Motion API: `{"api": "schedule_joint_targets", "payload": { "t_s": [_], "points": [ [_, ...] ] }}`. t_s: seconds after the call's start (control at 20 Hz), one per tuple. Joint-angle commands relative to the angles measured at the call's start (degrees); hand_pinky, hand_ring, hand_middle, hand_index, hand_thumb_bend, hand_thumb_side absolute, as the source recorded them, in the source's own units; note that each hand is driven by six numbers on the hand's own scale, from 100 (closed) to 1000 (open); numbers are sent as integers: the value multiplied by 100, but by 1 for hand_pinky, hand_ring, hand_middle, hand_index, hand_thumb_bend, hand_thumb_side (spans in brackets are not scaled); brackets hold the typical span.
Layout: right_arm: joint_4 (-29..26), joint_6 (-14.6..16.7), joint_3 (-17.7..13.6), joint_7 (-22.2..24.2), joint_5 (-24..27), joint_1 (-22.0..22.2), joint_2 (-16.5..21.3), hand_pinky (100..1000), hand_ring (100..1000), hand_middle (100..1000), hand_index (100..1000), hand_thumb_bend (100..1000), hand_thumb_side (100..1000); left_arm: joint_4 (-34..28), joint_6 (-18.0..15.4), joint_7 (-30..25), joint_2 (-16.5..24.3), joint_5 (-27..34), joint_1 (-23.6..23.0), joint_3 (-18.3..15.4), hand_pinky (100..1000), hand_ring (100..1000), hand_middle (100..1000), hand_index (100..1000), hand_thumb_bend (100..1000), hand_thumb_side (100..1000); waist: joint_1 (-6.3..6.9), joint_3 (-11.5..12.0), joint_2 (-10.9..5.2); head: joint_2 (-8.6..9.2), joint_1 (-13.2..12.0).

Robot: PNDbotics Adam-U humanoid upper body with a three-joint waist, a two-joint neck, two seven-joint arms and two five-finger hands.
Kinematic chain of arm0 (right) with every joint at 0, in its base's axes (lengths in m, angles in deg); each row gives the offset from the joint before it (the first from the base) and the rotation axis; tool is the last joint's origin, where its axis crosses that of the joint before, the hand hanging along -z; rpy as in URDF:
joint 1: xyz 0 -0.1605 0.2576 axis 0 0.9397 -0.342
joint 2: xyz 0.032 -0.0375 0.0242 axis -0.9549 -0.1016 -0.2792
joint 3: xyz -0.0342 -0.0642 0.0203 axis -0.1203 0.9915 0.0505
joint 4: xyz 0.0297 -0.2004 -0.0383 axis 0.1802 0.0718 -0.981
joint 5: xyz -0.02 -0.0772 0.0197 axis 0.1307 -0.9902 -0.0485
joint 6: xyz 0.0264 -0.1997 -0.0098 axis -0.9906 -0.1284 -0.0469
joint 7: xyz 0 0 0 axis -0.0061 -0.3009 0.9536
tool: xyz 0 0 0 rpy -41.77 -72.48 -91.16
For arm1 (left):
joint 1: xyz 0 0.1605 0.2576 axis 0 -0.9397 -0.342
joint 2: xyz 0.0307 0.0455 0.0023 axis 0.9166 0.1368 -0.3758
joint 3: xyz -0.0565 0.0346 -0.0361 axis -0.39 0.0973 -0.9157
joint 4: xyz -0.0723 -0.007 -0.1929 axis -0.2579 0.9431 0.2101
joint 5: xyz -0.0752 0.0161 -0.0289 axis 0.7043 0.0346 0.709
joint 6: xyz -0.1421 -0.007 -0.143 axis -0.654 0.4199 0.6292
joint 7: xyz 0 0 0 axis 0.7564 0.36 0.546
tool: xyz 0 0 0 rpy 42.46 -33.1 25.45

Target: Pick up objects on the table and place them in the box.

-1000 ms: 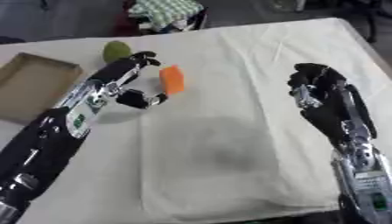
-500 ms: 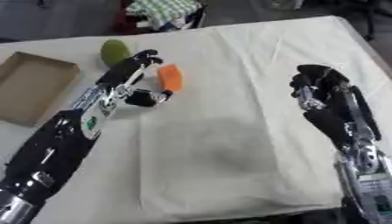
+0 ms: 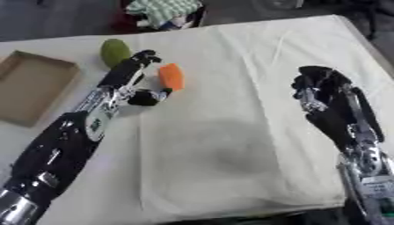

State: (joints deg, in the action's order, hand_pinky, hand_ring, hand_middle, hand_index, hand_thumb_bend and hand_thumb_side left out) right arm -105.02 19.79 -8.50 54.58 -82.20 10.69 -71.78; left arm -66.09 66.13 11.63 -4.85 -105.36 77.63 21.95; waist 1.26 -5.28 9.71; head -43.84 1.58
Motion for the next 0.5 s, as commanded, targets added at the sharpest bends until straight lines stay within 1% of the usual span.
{"api": "schedule_joint_targets", "payload": {
  "t_s": [0.05, 0.3, 0.5],
  "points": [
    [-52, 7, 6, 33, 34, -74, 52, 598, 662, 596, 735, 100, 407, -26, 54, 84, 0, 36, 160, -76, 721, 870, 926, 886, 401, 451, -34, -13, -71, -28, -13],
    [-50, 6, 14, 44, 36, -81, 48, 598, 662, 596, 735, 100, 408, 33, 96, 167, -31, 231, 133, -130, 703, 859, 914, 883, 388, 453, -28, -35, -65, -28, -20],
    [-49, 5, 23, 56, 35, -93, 46, 599, 662, 596, 735, 100, 410, 113, 66, 154, -58, 465, 106, -168, 685, 853, 908, 877, 379, 467, -17, -55, -57, -28, -23]
  ]
}}
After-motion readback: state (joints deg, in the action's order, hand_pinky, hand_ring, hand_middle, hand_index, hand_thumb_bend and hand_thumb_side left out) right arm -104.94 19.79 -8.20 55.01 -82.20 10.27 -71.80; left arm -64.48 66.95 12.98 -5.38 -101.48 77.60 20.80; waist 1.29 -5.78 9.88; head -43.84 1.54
